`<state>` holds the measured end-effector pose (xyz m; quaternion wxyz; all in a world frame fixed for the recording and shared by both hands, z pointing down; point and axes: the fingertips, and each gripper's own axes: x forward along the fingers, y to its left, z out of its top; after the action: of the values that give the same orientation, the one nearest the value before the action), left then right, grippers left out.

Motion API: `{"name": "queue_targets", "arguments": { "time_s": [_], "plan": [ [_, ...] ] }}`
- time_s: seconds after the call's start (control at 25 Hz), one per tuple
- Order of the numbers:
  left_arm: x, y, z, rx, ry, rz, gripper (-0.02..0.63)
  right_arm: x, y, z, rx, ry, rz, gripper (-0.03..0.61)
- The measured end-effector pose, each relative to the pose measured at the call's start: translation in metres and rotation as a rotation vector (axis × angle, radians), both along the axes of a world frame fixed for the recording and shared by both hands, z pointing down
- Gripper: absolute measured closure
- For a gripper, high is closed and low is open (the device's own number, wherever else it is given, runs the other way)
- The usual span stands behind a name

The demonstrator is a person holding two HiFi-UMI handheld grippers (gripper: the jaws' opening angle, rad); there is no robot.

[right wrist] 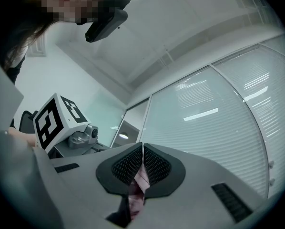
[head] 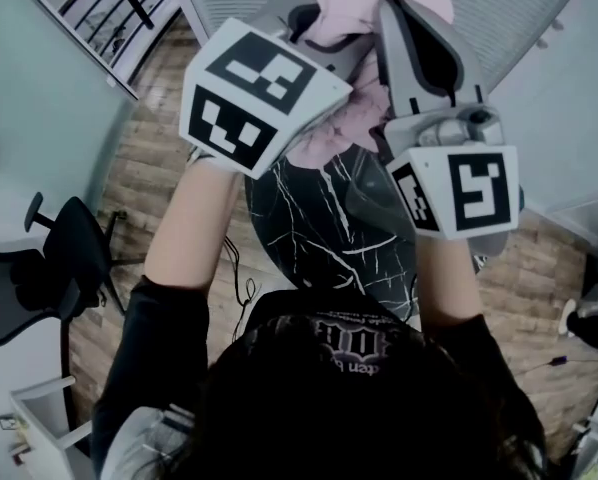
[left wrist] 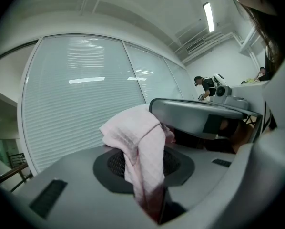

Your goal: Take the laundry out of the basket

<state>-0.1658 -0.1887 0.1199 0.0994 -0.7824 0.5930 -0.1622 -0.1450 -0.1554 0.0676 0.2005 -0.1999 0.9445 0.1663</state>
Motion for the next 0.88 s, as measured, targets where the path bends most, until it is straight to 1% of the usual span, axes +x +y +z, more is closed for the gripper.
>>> {"name": "queue_targets", "arguments": {
  "time_s": [0.16, 0.36, 0.64, 0.88],
  "plan": [
    [-0.020, 0.015, 0.008, -0.010, 0.018, -0.035, 0.509, -0.019, 0.013, 0.007, -0.013, 0.013, -0.033, 0.549],
    [-0.043, 0.032, 0.030, -0.031, 0.049, -0.080, 0.509, -0.041, 0.028, 0.026, -0.041, 0.038, -0.065, 0.549],
    [-0.059, 0.047, 0.065, -0.062, 0.098, -0.119, 0.509, -0.058, 0.034, 0.060, -0.099, 0.076, -0.086, 0.549],
    [-0.067, 0.057, 0.086, -0.068, 0.125, -0.164, 0.509, -0.064, 0.042, 0.084, -0.127, 0.101, -0.104, 0.549]
  ]
}}
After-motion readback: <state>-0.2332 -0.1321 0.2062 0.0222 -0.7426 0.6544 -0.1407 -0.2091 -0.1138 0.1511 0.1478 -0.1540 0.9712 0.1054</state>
